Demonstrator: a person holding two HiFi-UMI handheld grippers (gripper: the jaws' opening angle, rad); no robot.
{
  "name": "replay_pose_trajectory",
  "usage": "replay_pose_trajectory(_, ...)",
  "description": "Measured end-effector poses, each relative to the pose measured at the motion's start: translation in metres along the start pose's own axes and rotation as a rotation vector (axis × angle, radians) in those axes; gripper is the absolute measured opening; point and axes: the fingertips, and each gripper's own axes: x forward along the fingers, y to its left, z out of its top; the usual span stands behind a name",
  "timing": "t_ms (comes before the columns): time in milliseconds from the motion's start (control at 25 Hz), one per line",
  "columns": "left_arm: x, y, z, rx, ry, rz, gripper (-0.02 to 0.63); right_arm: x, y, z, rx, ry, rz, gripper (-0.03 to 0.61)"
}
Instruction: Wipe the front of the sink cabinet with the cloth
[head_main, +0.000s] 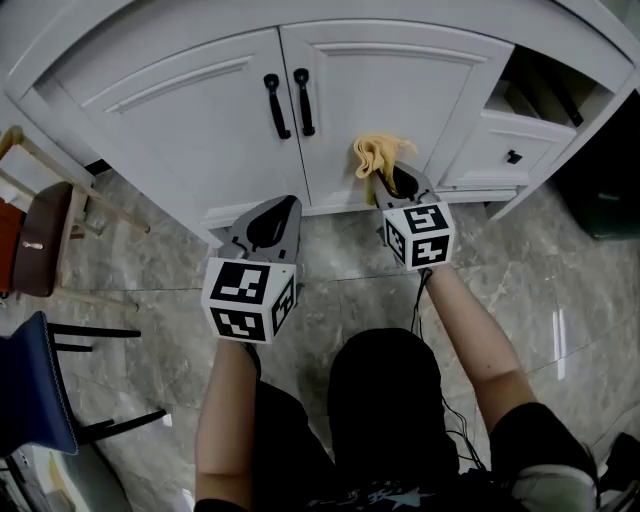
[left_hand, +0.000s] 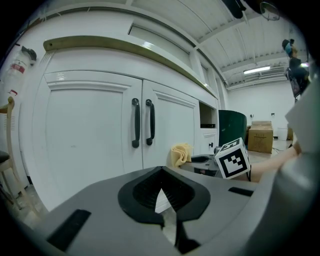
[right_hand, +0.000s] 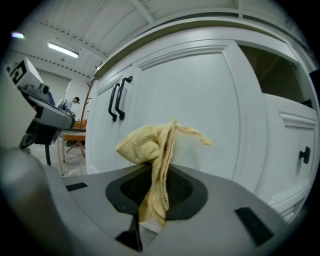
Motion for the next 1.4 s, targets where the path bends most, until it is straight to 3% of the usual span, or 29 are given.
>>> replay_pose_trajectory(480, 0.047, -0.055, -0.011, -0.011, 0.018, -0.102, 0.015, -0.055, -0.108, -0.022, 0.046, 0.014, -0.203, 0.084)
replay_pose_trajectory(840, 0.047, -0.066, -0.022, -0.016, 0.041, -0.119, 0.017, -0.079, -0.135, -0.037, 0.074, 0.037, -0.273, 0.084)
replay_pose_trajectory(1000, 0.037, -0.042, -0.028, -0.033, 0.044, -0.069, 0.017, -0.070, -0.104, -0.034, 0.062, 0.029, -0.205, 0.084)
replay_pose_trajectory(1240, 0.015, -0.008, -0.061, -0.044, 0.096, 0.012, 0.017, -0.024, 0.005, -0.047, -0.036, 0.019, 0.055, 0.083)
replay_pose_trajectory(1400, 0.004, 0.009, -0.082, -0.074, 0.126, 0.047, 0.017, 0.005, 0.059, -0.062, -0.070, 0.012, 0.150, 0.083)
